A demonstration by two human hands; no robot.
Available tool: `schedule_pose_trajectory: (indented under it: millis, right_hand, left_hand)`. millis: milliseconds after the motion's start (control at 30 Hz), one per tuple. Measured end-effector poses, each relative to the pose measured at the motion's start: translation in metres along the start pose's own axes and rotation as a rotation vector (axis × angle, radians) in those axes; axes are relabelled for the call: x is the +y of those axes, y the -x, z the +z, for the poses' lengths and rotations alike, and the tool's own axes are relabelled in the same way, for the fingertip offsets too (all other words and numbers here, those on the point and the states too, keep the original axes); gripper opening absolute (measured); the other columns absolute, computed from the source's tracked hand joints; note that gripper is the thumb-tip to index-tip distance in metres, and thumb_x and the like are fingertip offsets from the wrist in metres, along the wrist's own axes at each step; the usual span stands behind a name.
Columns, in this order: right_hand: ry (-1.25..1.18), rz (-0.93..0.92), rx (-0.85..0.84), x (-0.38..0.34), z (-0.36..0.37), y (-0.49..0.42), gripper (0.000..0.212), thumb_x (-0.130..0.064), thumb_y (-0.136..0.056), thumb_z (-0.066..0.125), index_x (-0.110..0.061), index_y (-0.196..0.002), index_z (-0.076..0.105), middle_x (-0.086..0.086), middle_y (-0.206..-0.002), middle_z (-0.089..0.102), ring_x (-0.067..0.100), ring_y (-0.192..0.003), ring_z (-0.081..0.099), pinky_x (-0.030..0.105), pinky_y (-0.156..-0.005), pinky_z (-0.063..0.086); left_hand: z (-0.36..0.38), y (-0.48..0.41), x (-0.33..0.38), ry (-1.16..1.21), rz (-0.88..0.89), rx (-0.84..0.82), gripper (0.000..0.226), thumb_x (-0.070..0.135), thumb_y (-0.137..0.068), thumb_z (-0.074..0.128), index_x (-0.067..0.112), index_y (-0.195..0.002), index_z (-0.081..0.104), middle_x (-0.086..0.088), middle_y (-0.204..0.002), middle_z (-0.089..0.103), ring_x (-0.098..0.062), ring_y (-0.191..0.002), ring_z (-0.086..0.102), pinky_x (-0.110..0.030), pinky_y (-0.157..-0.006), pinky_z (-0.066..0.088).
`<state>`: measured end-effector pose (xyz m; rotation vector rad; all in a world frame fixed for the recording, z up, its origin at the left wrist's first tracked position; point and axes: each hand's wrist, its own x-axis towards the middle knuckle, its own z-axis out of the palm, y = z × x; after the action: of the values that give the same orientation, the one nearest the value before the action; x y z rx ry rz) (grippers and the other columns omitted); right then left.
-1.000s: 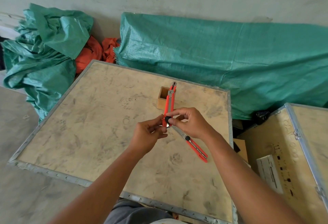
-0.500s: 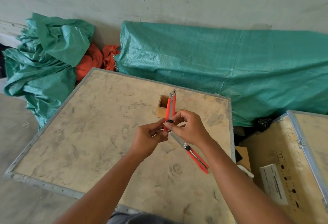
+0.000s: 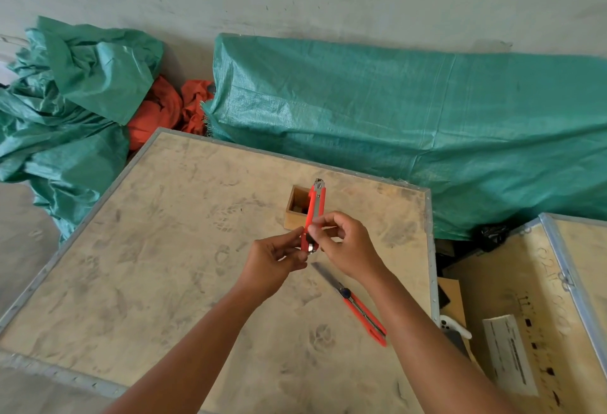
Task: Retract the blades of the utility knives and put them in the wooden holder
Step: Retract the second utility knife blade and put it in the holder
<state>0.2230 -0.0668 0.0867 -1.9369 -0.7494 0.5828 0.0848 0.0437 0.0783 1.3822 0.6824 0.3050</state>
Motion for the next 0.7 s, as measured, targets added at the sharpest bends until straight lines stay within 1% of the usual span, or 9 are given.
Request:
schedule_pose_trajectory:
  millis: [67, 133, 200, 267, 333, 433, 567, 633, 700]
  right_hand:
    - [-0.053, 0.037, 0.048, 0.005, 0.0, -0.012, 0.019, -0.031, -0.095, 0.069, -0.027, -0.113, 0.072, -0.01, -0.11, 0.074, 0.011, -0.1, 0.072, 0.038, -0.086, 0.064]
    - [-0.036, 0.056, 0.091, 0.007, 0.0, -0.026, 0.023, -0.019, -0.096, 0.069, -0.02, -0.119, 0.073, -0.003, -0.113, 0.074, 0.016, -0.1, 0.073, 0.044, -0.085, 0.064]
    - [-0.022, 0.048, 0.119, 0.008, -0.001, -0.042, 0.025, -0.012, -0.094, 0.07, -0.017, -0.118, 0.074, 0.002, -0.112, 0.075, 0.016, -0.097, 0.074, 0.043, -0.083, 0.065]
    - [-0.025, 0.023, 0.162, 0.009, -0.002, -0.059, 0.025, -0.01, -0.091, 0.073, -0.018, -0.114, 0.075, 0.001, -0.108, 0.076, 0.016, -0.093, 0.075, 0.043, -0.08, 0.065]
    - [-0.02, 0.008, 0.217, 0.01, 0.001, -0.077, 0.025, -0.009, -0.088, 0.076, -0.022, -0.11, 0.077, -0.002, -0.105, 0.076, 0.017, -0.088, 0.077, 0.043, -0.078, 0.065]
    - [0.024, -0.031, 0.285, 0.01, 0.011, -0.098, 0.022, -0.009, -0.087, 0.077, -0.02, -0.106, 0.079, 0.0, -0.106, 0.079, 0.014, -0.082, 0.077, 0.036, -0.077, 0.065]
    - [0.125, -0.094, 0.308, 0.018, 0.027, -0.114, 0.022, -0.006, -0.089, 0.075, -0.013, -0.109, 0.08, 0.006, -0.106, 0.08, 0.015, -0.086, 0.076, 0.025, -0.081, 0.062]
    - [0.173, -0.09, 0.282, 0.026, 0.035, -0.119, 0.024, -0.005, -0.089, 0.074, -0.012, -0.111, 0.08, 0.008, -0.108, 0.08, 0.018, -0.091, 0.076, 0.027, -0.087, 0.061]
    - [0.215, -0.069, 0.241, 0.034, 0.042, -0.121, 0.026, -0.003, -0.089, 0.073, -0.012, -0.113, 0.079, 0.009, -0.111, 0.079, 0.022, -0.096, 0.076, 0.032, -0.092, 0.06]
  left_hand:
    - [-0.001, -0.01, -0.001, -0.03, -0.01, 0.01, 0.047, -0.01, -0.082, 0.071, 0.016, -0.12, 0.069, 0.001, -0.097, 0.079, -0.021, -0.09, 0.071, -0.039, -0.081, 0.062]
    - [-0.002, -0.022, 0.0, -0.101, 0.001, 0.01, 0.048, -0.009, -0.082, 0.071, 0.022, -0.119, 0.07, 0.006, -0.095, 0.079, -0.017, -0.086, 0.071, -0.037, -0.079, 0.063]
    - [-0.003, -0.038, 0.001, -0.18, 0.024, 0.019, 0.047, -0.005, -0.083, 0.071, 0.025, -0.12, 0.069, 0.006, -0.097, 0.078, -0.02, -0.086, 0.072, -0.034, -0.079, 0.063]
    - [-0.005, -0.059, 0.0, -0.232, 0.051, 0.047, 0.047, -0.002, -0.083, 0.073, 0.02, -0.124, 0.068, 0.001, -0.1, 0.078, -0.024, -0.091, 0.072, -0.037, -0.084, 0.061]
    - [-0.007, -0.079, 0.0, -0.315, 0.079, 0.09, 0.048, 0.003, -0.081, 0.076, 0.017, -0.125, 0.067, 0.0, -0.104, 0.077, -0.017, -0.095, 0.072, -0.037, -0.094, 0.057]
    - [-0.01, -0.105, -0.001, -0.394, 0.081, 0.167, 0.05, 0.007, -0.079, 0.079, 0.016, -0.127, 0.064, -0.001, -0.123, 0.068, -0.014, -0.114, 0.062, -0.038, -0.099, 0.053]
    - [-0.01, -0.132, -0.009, -0.519, -0.004, 0.139, 0.07, 0.014, -0.08, 0.08, 0.01, -0.142, 0.047, -0.006, -0.148, 0.049, -0.023, -0.137, 0.045, -0.041, -0.112, 0.041]
    - [-0.009, -0.139, -0.013, -0.547, -0.044, 0.094, 0.064, 0.012, -0.081, 0.078, 0.012, -0.139, 0.051, -0.007, -0.141, 0.058, -0.025, -0.133, 0.05, -0.032, -0.106, 0.042]
    - [-0.009, -0.143, -0.018, -0.565, -0.019, 0.067, 0.046, 0.009, -0.082, 0.075, 0.02, -0.125, 0.065, -0.002, -0.117, 0.072, -0.022, -0.116, 0.064, -0.025, -0.089, 0.044]
